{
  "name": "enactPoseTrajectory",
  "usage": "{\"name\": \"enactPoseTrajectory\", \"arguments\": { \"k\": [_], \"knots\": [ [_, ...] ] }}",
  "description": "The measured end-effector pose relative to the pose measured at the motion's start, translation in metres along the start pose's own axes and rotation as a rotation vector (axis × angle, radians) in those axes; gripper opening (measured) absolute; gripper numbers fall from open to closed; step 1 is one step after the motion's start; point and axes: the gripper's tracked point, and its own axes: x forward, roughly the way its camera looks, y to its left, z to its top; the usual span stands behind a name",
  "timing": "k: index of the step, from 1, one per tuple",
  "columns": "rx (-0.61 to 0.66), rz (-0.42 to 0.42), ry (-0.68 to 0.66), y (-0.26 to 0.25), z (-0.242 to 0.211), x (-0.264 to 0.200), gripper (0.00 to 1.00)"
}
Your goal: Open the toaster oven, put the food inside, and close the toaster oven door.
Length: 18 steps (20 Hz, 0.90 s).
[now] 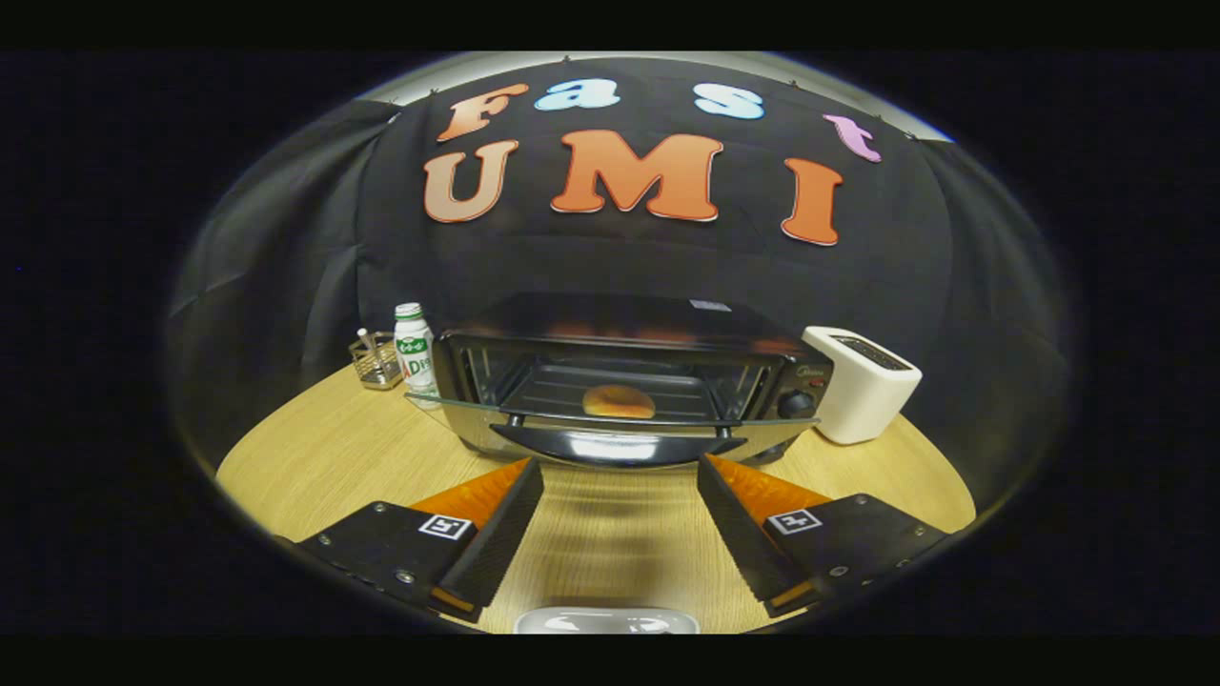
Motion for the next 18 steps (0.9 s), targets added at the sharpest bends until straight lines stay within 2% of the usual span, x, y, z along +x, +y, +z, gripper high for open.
{"name": "enactPoseTrajectory", "arguments": {
  "k": [3,10,14,18],
  "knots": [
    [0.053,0.047,0.003,0.013,0.012,0.02,0.97],
    [0.009,0.0,-0.087,0.003,0.036,0.03,0.97],
    [0.008,0.003,-0.127,-0.003,0.044,0.014,0.97],
    [0.015,0.012,-0.21,-0.013,0.058,-0.022,0.97]
  ]
}}
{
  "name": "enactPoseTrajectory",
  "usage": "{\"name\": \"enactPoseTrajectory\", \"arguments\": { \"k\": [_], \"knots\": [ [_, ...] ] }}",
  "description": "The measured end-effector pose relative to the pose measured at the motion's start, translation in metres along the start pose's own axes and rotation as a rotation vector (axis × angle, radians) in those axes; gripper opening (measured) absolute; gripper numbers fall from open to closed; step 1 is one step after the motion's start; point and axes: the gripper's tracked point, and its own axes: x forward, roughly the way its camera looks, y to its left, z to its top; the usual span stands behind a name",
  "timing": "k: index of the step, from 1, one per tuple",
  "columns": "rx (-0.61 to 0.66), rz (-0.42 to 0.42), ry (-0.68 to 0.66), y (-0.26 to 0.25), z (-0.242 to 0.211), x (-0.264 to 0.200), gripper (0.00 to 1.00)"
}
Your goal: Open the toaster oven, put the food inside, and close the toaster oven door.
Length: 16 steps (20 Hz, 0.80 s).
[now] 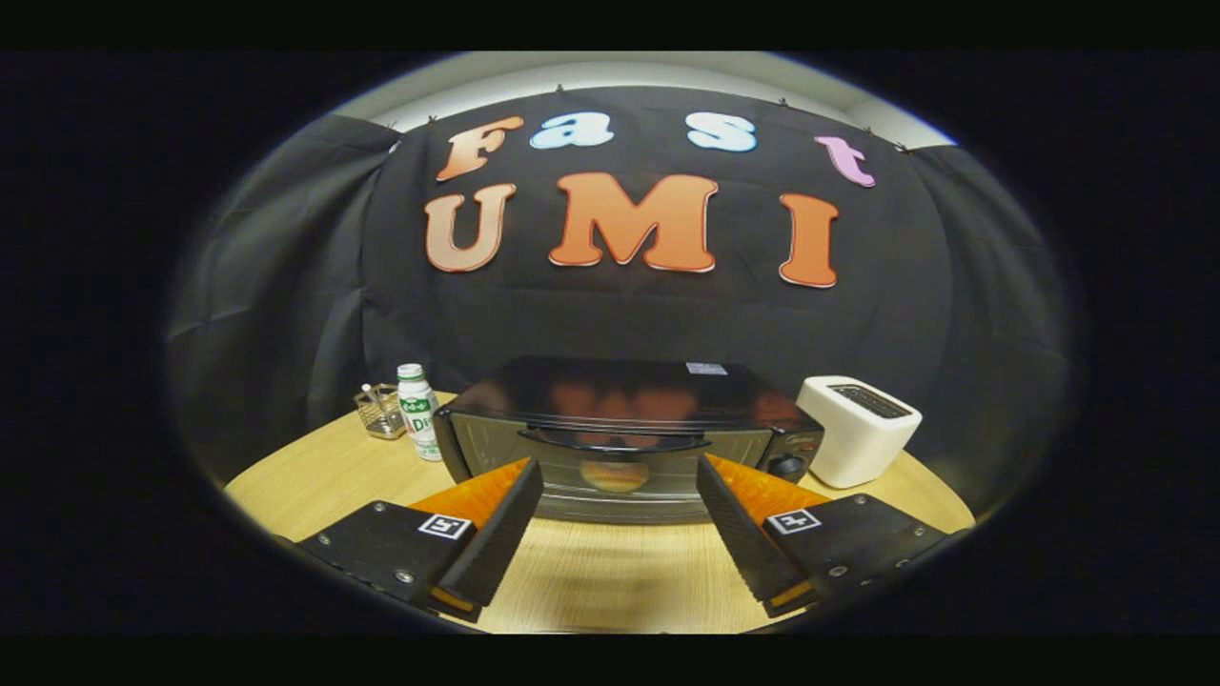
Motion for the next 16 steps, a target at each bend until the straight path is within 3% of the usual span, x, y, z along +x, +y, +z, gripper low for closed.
{"name": "enactPoseTrajectory", "arguments": {
  "k": [8,16],
  "knots": [
    [-0.003,0.079,-0.161,-0.009,0.036,-0.09,0.97],
    [0.043,0.07,-0.301,-0.036,0.049,-0.166,0.98]
  ]
}}
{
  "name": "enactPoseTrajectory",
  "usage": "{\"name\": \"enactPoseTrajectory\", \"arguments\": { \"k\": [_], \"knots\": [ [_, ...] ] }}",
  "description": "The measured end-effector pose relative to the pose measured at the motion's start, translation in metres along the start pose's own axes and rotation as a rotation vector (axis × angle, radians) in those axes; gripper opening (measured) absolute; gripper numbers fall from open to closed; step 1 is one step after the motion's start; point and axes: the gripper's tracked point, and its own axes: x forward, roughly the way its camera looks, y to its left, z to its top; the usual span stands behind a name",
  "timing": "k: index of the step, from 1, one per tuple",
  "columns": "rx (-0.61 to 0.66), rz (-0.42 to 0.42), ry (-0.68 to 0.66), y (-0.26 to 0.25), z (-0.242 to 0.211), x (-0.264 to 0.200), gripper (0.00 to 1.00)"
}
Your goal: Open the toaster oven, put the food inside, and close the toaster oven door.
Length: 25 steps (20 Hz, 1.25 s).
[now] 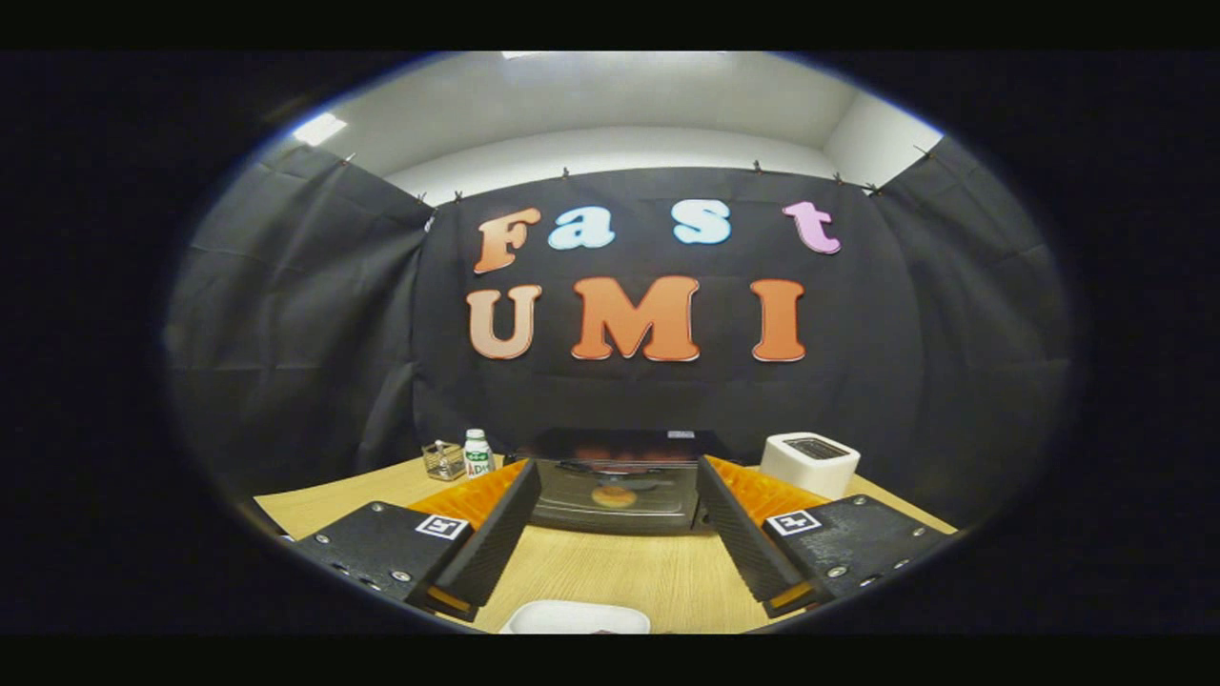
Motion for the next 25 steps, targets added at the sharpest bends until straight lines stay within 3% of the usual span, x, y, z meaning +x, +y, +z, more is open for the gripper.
{"name": "enactPoseTrajectory", "arguments": {
  "k": [9,25],
  "knots": [
    [0.002,-0.024,-0.119,-0.023,0.017,-0.028,0.98],
    [-0.025,-0.043,-0.077,-0.027,0.007,-0.01,0.98]
  ]
}}
